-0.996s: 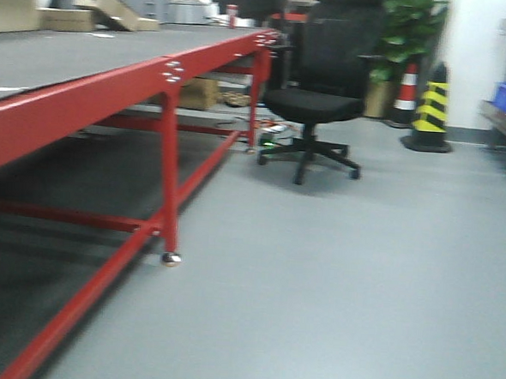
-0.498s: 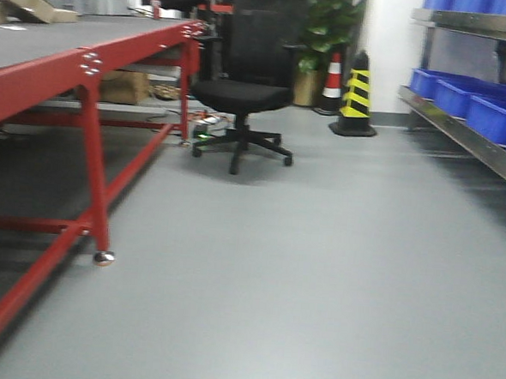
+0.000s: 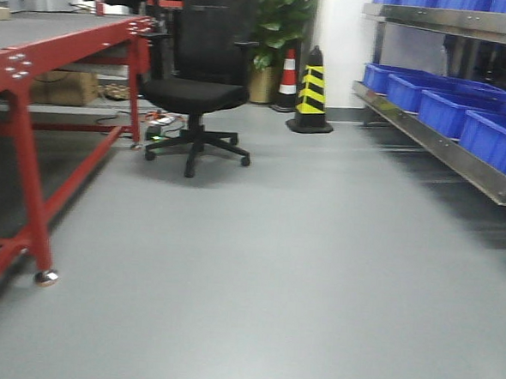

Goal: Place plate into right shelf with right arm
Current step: 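Carry the plate in the right gripper toward the blue-bin shelf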

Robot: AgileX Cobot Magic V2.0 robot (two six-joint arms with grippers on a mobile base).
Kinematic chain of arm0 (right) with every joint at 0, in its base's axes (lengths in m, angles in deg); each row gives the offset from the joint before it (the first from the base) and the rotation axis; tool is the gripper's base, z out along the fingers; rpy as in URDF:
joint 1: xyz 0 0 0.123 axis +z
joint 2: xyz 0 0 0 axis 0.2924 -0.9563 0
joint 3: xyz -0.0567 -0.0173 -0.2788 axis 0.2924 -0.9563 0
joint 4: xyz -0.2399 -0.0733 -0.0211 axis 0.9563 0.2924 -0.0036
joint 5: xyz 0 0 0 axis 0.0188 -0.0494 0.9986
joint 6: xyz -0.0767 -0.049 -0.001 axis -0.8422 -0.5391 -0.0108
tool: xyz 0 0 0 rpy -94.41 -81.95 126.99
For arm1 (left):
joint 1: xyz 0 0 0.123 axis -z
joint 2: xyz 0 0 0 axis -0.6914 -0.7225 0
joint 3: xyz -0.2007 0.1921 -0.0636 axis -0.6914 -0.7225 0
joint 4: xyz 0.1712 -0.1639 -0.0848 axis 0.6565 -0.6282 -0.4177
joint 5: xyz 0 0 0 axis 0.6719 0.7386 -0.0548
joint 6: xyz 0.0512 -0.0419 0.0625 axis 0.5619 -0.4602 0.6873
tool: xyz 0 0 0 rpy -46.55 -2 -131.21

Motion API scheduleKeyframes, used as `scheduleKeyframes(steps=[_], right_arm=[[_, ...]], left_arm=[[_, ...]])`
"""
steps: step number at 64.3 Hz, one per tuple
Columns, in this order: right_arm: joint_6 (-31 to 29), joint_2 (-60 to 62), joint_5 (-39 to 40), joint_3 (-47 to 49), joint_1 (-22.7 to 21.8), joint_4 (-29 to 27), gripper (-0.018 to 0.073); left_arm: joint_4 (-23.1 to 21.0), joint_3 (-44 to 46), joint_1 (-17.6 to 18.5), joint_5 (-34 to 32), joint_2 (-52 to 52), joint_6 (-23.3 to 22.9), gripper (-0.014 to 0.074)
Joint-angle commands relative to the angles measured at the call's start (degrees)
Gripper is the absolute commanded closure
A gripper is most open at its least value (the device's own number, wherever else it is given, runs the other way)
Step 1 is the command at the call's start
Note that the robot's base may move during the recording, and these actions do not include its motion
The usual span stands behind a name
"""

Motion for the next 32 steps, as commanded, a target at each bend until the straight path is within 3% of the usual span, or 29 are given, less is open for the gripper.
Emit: scheduleKeyframes(steps=[1,32], right_arm=[[-0.09,-0.09,5.13,1.56,0.05,1.18,0.0495],[-0.09,-0.09,5.08,1.56,0.05,1.18,0.0495]], left_arm=[[-0.12,-0.55,0.3,-5.11,0.63,-0.14,0.0643],[-0.12,-0.55,0.3,-5.11,0.63,-0.14,0.0643]])
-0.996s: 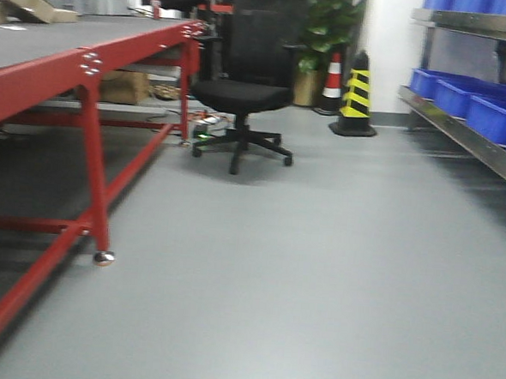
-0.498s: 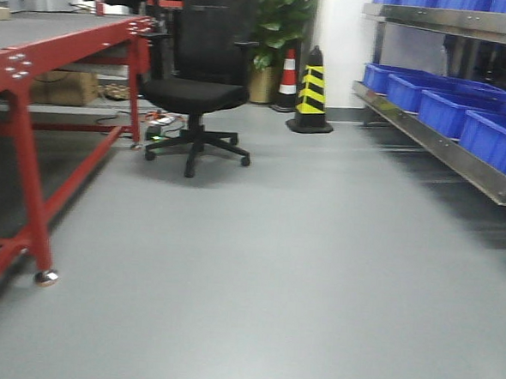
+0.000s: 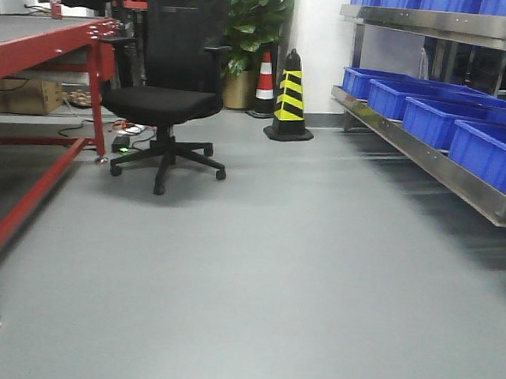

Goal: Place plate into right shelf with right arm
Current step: 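Carry the plate in the right gripper toward the blue-bin shelf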

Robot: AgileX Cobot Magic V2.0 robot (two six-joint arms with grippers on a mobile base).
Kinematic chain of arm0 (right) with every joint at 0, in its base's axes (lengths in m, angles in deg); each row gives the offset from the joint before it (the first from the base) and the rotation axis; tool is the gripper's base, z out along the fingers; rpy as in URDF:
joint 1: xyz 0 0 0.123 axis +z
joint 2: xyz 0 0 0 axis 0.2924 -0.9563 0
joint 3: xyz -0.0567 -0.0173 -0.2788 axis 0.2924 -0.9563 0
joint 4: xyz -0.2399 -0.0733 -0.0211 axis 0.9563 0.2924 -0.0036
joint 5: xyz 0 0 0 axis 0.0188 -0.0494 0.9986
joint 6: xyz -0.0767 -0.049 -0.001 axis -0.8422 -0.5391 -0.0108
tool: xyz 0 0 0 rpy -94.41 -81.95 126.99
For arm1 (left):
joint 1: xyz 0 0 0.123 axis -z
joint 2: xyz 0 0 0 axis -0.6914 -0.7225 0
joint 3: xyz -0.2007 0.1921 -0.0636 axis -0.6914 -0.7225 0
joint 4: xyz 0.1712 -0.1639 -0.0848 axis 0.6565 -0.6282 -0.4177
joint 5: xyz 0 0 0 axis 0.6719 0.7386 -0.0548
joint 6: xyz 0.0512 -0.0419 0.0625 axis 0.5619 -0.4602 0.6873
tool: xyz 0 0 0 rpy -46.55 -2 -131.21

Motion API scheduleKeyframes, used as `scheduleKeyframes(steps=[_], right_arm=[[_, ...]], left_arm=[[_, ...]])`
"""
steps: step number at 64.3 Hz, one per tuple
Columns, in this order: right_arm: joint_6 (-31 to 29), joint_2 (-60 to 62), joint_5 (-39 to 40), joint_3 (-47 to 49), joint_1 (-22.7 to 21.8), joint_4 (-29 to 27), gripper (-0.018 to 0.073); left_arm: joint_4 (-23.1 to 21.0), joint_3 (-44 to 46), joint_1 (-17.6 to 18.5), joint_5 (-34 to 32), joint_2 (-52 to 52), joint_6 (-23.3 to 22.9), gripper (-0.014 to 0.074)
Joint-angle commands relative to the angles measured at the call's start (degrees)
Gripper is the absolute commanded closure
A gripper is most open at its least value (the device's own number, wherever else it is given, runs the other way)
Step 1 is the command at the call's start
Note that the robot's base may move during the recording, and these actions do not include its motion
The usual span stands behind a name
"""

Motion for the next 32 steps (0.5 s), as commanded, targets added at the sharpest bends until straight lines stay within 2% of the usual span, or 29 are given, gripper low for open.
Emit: scheduleKeyframes(steps=[1,32], right_arm=[[-0.09,-0.09,5.19,1.56,0.05,1.18,0.0495],[-0.09,-0.09,5.16,1.56,0.05,1.18,0.0495]], left_arm=[[-0.12,-0.55,0.3,-5.11,0.63,-0.14,0.0643],[-0.12,-0.55,0.3,-5.11,0.63,-0.14,0.0643]])
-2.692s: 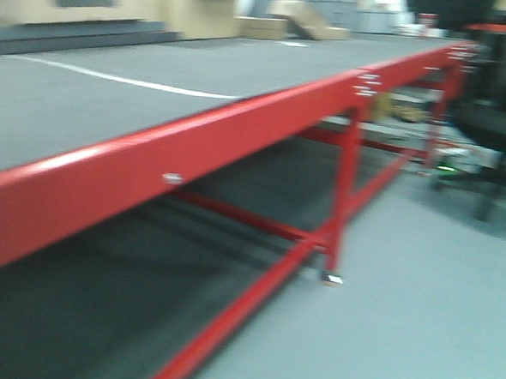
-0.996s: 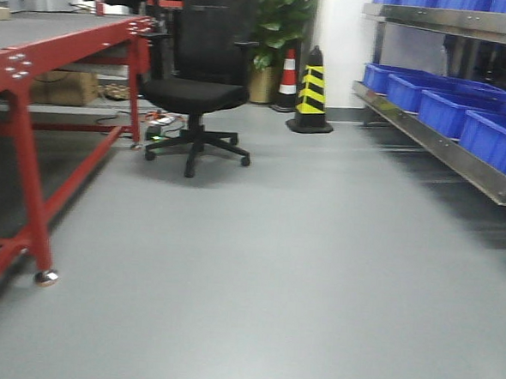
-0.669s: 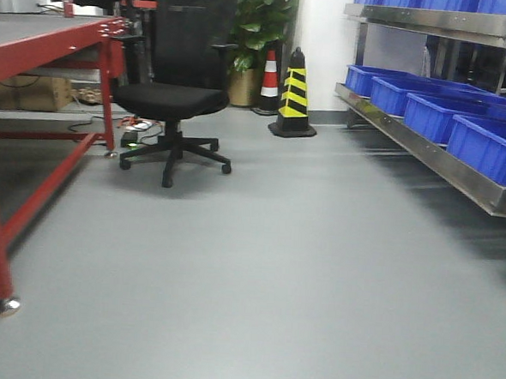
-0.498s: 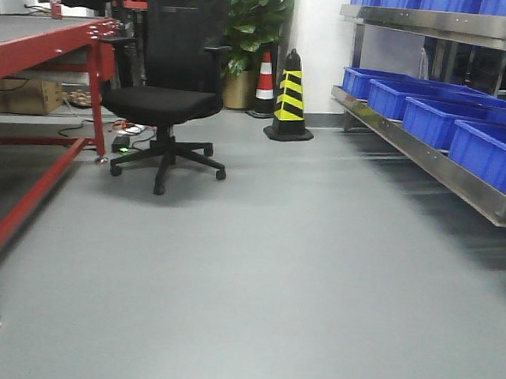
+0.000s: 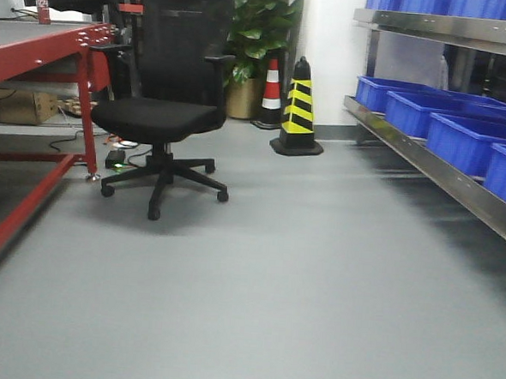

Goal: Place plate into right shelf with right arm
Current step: 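Carry the plate in the right gripper toward the blue-bin shelf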

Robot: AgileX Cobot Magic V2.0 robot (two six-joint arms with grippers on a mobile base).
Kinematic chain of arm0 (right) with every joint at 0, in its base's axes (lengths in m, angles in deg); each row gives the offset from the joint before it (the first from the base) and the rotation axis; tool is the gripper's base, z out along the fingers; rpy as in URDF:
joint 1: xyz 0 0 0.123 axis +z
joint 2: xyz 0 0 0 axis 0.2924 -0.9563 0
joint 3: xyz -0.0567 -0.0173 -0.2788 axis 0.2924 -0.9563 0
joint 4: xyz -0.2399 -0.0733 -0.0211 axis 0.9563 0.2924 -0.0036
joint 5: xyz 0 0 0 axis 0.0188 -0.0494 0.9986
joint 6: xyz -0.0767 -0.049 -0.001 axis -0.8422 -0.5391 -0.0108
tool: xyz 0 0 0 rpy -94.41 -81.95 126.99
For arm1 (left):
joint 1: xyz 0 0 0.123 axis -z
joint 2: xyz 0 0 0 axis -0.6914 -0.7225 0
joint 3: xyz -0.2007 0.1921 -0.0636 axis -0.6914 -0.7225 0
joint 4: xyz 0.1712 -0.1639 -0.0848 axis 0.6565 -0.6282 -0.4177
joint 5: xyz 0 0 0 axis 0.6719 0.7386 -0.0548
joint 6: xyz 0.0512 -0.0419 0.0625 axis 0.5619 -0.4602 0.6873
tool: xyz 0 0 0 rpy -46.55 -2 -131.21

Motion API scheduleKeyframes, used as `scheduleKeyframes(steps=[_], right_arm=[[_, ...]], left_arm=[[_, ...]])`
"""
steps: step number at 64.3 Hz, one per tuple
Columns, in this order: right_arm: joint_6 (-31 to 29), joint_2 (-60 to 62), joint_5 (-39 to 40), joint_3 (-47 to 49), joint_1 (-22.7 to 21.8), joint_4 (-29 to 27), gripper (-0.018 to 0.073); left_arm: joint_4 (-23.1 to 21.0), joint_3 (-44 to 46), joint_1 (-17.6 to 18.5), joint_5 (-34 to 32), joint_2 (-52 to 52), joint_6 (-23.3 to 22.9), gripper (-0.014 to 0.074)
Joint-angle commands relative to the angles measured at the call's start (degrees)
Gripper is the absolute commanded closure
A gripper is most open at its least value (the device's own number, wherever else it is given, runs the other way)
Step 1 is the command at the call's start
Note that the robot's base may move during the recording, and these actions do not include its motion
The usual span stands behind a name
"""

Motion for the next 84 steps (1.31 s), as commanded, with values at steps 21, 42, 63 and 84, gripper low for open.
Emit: scheduleKeyframes(steps=[21,42,63,84], right_arm=[[-0.09,-0.09,5.21,1.56,0.05,1.18,0.0495],[-0.09,-0.09,5.2,1.56,0.05,1.18,0.0495],[-0.09,-0.13,5.21,1.56,0.05,1.18,0.0495],[-0.09,-0.21,5.12,1.56,0.05,1.18,0.0495]], left_arm=[[-0.12,-0.55,0.3,-5.11,0.63,-0.14,0.0643],[-0.12,-0.55,0.3,-5.11,0.63,-0.14,0.0643],[-0.12,-0.55,0.3,-5.11,0.63,-0.14,0.0643],[-0.12,-0.55,0.3,-5.11,0.63,-0.14,0.0643]])
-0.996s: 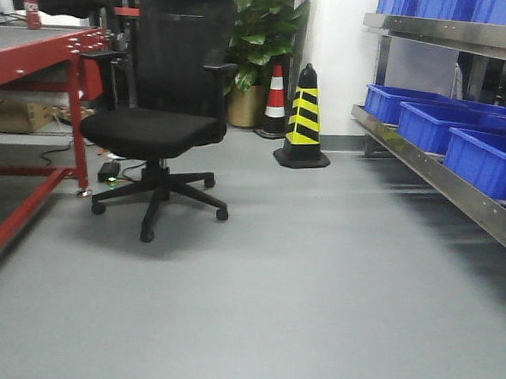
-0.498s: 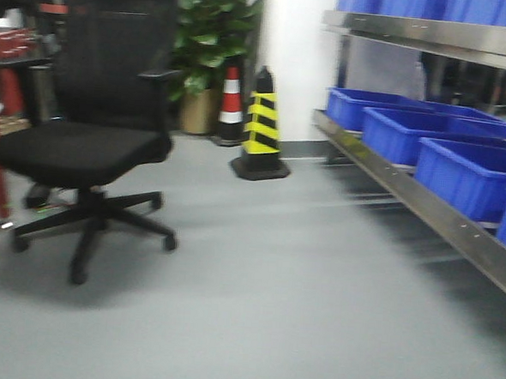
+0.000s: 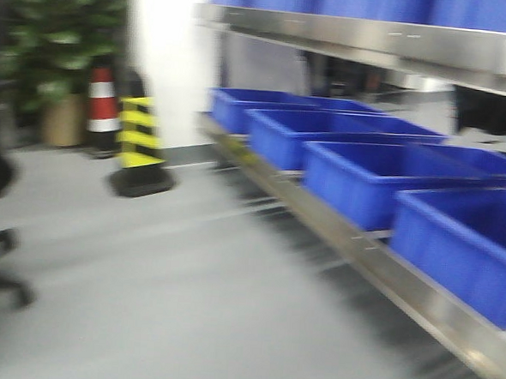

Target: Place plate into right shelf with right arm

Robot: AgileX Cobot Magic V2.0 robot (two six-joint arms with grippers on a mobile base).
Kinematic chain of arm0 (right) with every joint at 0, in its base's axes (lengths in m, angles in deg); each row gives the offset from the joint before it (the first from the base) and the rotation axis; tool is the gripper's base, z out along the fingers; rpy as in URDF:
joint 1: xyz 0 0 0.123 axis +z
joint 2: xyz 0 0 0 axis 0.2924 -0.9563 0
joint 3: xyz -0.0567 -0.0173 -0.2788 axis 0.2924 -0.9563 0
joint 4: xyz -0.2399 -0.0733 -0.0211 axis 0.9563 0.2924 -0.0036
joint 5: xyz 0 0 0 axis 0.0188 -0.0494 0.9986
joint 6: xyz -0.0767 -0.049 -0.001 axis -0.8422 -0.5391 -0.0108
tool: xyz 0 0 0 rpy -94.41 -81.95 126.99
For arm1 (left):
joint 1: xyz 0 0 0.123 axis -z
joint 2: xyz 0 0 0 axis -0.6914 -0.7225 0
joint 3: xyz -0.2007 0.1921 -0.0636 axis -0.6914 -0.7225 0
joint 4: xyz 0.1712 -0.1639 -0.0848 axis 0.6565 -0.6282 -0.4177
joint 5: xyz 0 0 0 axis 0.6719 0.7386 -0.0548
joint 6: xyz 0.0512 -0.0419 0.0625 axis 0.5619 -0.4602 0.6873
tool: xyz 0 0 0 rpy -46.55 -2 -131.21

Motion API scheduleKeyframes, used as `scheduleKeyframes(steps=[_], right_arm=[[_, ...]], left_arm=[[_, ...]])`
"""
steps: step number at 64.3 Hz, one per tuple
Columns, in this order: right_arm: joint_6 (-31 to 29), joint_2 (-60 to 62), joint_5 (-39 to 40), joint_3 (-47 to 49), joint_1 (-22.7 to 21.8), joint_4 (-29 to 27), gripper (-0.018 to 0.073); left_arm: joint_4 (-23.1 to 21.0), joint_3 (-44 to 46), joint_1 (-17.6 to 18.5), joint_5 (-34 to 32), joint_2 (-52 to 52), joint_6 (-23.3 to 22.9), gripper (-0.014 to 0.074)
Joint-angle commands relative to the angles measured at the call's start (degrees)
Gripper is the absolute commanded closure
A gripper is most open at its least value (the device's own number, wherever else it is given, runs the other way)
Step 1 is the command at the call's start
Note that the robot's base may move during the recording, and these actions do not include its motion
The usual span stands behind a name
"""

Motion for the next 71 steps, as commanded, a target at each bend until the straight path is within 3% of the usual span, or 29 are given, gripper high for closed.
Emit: scheduleKeyframes(steps=[1,71], right_arm=[[-0.09,-0.21,5.24,1.68,0.05,1.18,0.0495],[-0.09,-0.22,5.19,1.68,0.05,1.18,0.0495]], left_arm=[[-0.12,-0.55,0.3,-5.11,0.63,-0.14,0.0643],[-0.12,-0.55,0.3,-5.11,0.63,-0.14,0.0643]])
